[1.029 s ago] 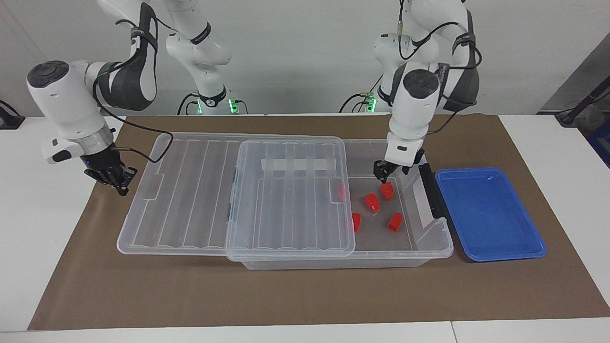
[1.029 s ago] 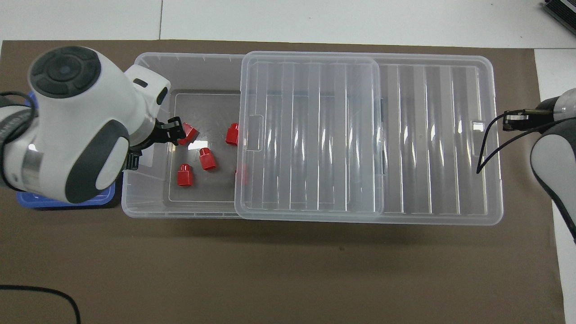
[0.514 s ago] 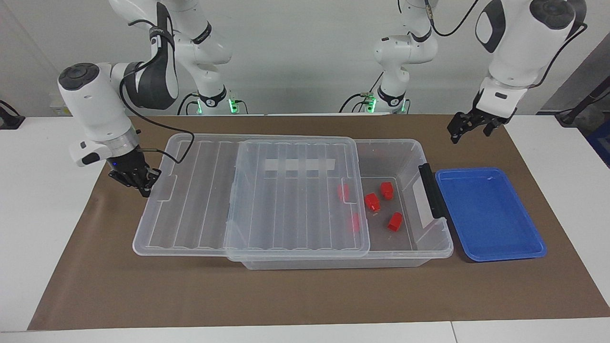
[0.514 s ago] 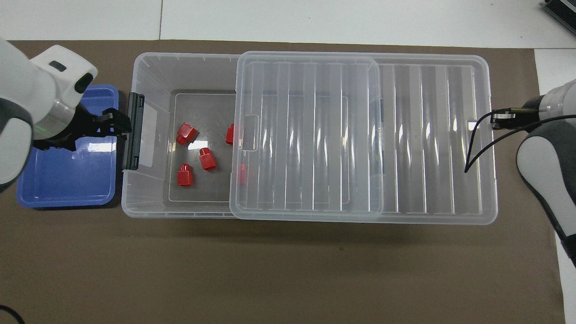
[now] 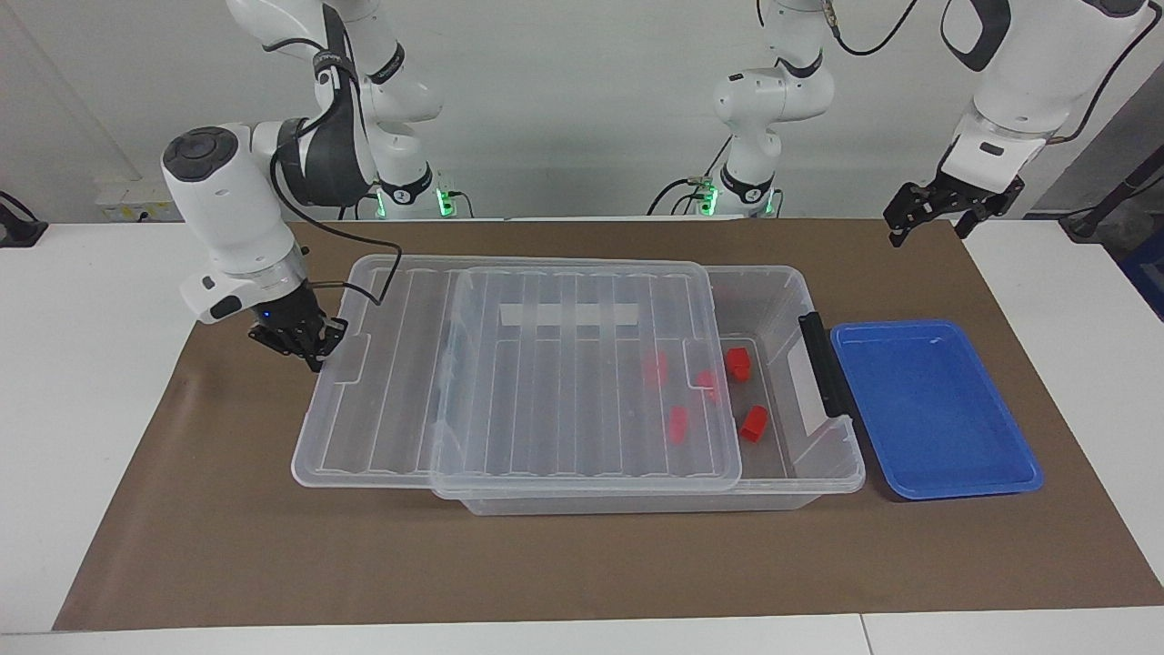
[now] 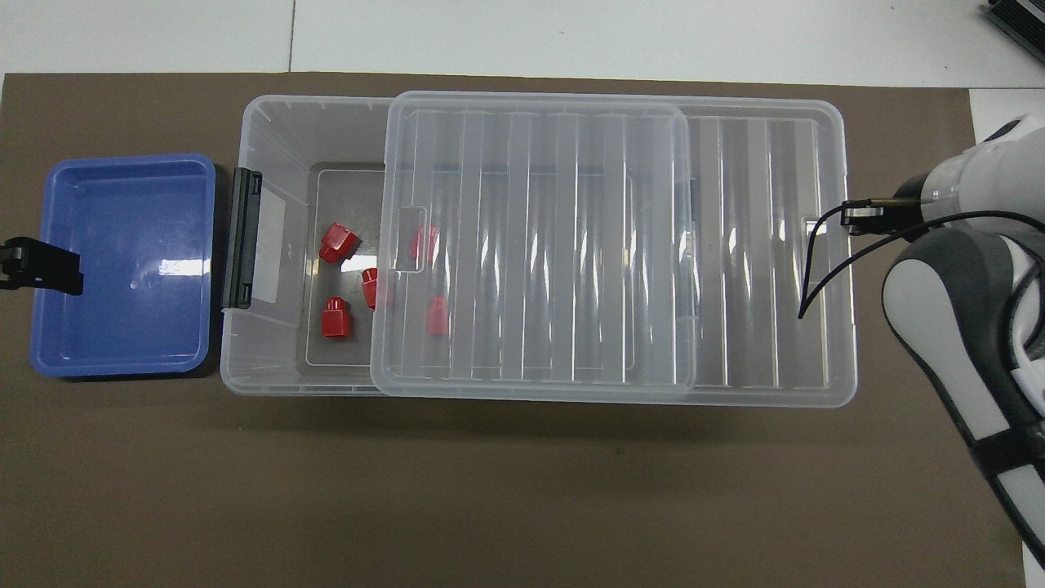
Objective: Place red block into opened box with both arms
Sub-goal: 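Slide the lid shut with the right gripper while the left gripper retreats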
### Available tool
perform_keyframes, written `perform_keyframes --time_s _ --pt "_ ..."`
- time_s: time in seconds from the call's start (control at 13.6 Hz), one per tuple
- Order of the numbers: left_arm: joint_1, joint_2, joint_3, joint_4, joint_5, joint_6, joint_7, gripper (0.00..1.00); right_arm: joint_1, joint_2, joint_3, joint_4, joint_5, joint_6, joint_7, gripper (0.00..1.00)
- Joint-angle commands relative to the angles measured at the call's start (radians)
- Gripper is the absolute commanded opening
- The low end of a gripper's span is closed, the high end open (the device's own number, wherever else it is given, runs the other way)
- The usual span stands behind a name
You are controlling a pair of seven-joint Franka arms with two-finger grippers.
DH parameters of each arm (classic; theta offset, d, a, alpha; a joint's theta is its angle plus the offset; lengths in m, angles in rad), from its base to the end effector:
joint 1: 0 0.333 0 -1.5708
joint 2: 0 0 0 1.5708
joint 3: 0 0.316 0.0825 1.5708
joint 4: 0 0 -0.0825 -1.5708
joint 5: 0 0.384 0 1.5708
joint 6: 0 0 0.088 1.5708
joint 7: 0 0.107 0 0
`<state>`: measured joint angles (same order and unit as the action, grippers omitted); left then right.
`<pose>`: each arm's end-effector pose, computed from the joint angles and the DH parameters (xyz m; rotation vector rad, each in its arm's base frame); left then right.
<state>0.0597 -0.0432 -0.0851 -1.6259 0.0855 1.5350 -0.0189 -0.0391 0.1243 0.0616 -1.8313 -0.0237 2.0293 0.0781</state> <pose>0.5366 -0.0052 0.6195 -3.0506 0.0081 0.0700 0.6034 0.0109 0.4686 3.1283 -0.0730 0.1167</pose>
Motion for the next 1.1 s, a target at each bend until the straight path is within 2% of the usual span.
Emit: perform_keyframes --time_s 0.0,0.37,1.03 --pt "-0.003 -0.02 0.004 -0.023 -0.015 0.004 0.008 1.0 0.027 -0.021 0.015 -0.011 0.001 -0.035 0.02 0.0" --pt "0.008 -0.02 0.005 -0.023 -0.015 0.002 0.007 1.0 0.086 -0.031 0.037 -0.003 0.016 -0.101 0.019 0.0" --pt "0.035 -0.018 0.002 -0.022 -0.015 0.007 0.013 1.0 0.183 -0.032 0.044 -0.003 0.048 -0.081 0.022 0.0"
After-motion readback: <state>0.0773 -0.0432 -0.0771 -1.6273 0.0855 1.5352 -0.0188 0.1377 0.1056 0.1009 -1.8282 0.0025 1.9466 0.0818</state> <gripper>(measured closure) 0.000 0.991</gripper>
